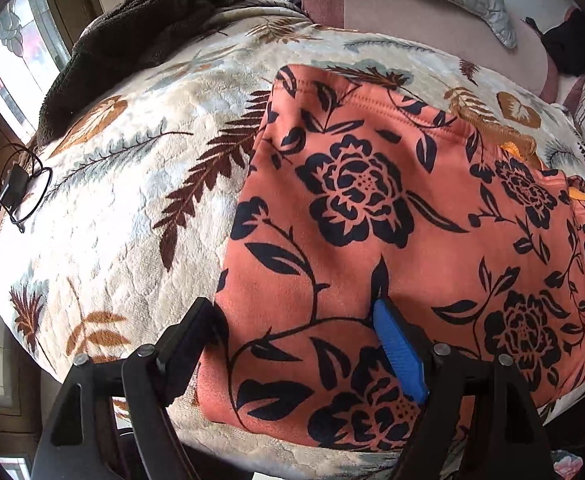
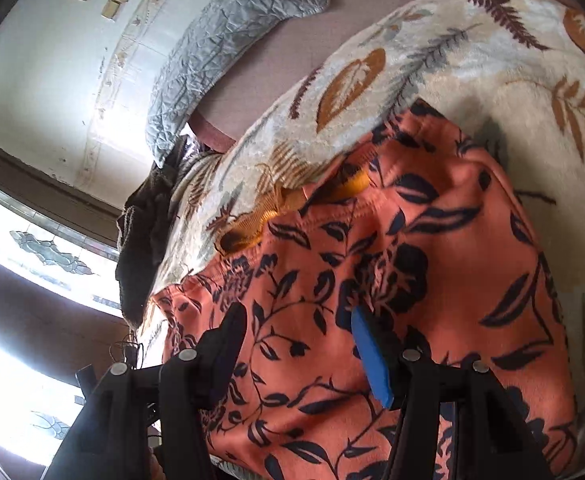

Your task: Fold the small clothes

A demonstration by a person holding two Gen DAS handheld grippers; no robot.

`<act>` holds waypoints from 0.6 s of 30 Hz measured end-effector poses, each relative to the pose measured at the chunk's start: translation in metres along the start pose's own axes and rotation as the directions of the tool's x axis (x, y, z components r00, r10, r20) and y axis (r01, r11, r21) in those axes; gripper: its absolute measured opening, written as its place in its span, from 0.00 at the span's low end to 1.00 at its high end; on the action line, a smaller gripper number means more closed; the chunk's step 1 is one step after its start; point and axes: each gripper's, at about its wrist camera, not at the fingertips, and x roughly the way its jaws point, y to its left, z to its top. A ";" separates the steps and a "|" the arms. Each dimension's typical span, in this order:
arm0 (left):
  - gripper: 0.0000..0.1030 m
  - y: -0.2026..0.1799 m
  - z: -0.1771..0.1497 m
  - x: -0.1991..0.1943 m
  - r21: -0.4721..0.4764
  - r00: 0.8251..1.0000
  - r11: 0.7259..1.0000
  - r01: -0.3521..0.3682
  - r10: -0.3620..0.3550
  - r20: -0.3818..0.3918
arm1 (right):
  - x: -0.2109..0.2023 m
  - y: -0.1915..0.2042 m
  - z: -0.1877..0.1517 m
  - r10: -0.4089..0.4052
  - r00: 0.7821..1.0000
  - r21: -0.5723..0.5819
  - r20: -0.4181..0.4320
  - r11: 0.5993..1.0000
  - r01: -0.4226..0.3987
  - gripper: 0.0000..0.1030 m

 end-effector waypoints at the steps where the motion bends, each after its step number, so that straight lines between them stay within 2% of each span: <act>1: 0.89 -0.001 -0.001 0.004 0.007 1.000 1.000 -0.015 0.015 -0.005 | 0.005 -0.005 -0.004 -0.029 0.999 0.014 -0.031 0.999 0.030 0.57; 2: 0.93 -0.002 -0.001 0.007 0.011 0.999 1.000 -0.029 0.030 -0.020 | 0.011 -0.011 -0.007 -0.055 0.997 0.022 -0.058 0.998 0.057 0.57; 6: 0.94 0.000 0.002 0.005 0.000 0.998 1.000 -0.030 0.030 -0.059 | 0.004 -0.011 -0.014 -0.051 0.997 -0.004 -0.051 0.999 0.050 0.57; 9: 0.94 -0.004 0.001 -0.013 0.032 0.998 0.998 -0.055 0.055 -0.013 | -0.015 -0.013 -0.022 -0.003 1.000 0.015 -0.005 1.000 0.003 0.57; 14: 0.94 -0.017 -0.002 -0.054 0.053 0.994 0.999 -0.006 0.000 0.111 | -0.047 -0.001 -0.031 0.064 0.993 -0.044 0.099 0.997 -0.060 0.58; 16: 0.94 -0.026 -0.001 -0.063 0.070 0.991 0.998 0.008 -0.017 0.136 | -0.048 -0.004 -0.033 0.061 0.994 -0.029 0.093 0.998 -0.058 0.58; 18: 0.94 -0.037 -0.001 -0.060 0.087 0.993 0.996 0.006 -0.016 0.113 | -0.041 -0.011 -0.033 0.039 0.997 0.010 0.059 0.999 -0.040 0.58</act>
